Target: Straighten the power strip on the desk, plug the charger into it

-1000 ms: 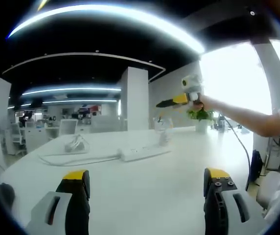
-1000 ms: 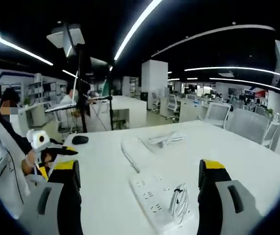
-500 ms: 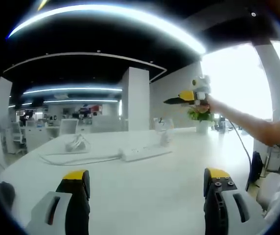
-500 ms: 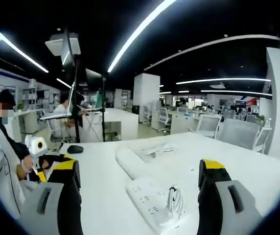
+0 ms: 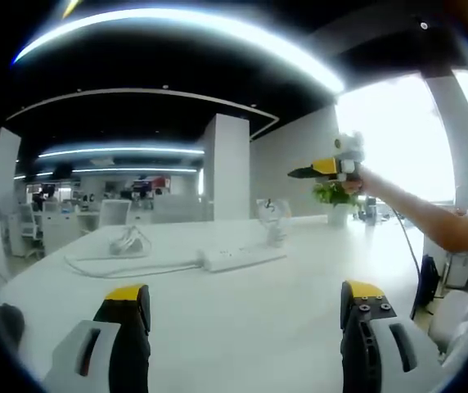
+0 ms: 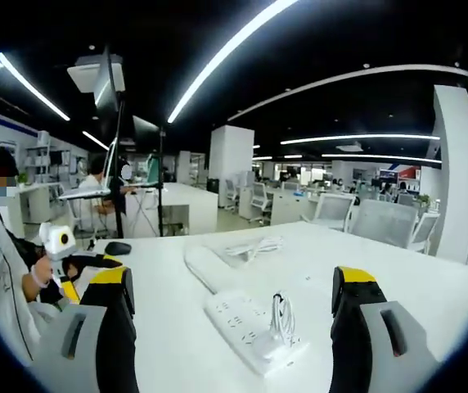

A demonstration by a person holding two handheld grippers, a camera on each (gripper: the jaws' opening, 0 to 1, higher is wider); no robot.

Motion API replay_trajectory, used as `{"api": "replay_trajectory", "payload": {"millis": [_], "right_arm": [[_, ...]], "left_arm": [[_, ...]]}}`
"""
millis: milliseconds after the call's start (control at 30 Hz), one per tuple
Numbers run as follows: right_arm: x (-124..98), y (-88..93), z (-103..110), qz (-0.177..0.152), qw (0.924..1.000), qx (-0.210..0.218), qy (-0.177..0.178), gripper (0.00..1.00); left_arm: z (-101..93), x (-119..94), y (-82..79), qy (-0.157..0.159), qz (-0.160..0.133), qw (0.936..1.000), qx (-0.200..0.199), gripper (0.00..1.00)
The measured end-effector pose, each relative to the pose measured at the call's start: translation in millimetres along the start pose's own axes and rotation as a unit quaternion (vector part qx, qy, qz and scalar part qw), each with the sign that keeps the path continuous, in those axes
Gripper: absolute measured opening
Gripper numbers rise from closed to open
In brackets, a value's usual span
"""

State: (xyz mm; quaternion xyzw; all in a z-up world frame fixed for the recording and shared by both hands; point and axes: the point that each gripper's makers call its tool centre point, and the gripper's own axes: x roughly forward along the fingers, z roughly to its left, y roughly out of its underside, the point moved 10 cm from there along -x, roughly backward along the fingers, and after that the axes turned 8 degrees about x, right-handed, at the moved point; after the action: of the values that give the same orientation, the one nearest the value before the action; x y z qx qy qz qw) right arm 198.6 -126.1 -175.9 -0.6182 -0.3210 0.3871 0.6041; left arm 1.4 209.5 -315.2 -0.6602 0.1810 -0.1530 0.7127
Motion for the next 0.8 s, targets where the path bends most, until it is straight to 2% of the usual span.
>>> {"api": "replay_trajectory", "payload": {"millis": [100,267,333,567,800], "right_arm": [[-8.7,1.0,-0.4,0.0,0.9999,-0.006,0.012,1.0],[-24.0,-1.2,3.4,-0.019,0.9994,0.0,0.027,1.0],[-30.3,-2.4,4.2,-0.025,0.9987,-0.005,0.044,1.0],[-49.4,-3.4,8.4,-0.04,0.9977,0.009,0.055,1.0],[-64.3,3.3,15.7,-0.035,0.9969,0.009,0.07,1.0]], "left_arm": [[0.4,-0.5,0.4,0.001,0.001,1.0,0.0,0.99],[1.6,-1.6,0.4,0.0,0.0,1.0,0.001,0.99],[1.9,-2.0,0.2,-0.001,-0.001,1.0,0.0,0.99],[1.9,-1.7,-0.6,0.0,-0.001,1.0,0.001,0.99],[3.0,-3.0,-1.0,-0.001,-0.001,1.0,0.002,0.99]]}}
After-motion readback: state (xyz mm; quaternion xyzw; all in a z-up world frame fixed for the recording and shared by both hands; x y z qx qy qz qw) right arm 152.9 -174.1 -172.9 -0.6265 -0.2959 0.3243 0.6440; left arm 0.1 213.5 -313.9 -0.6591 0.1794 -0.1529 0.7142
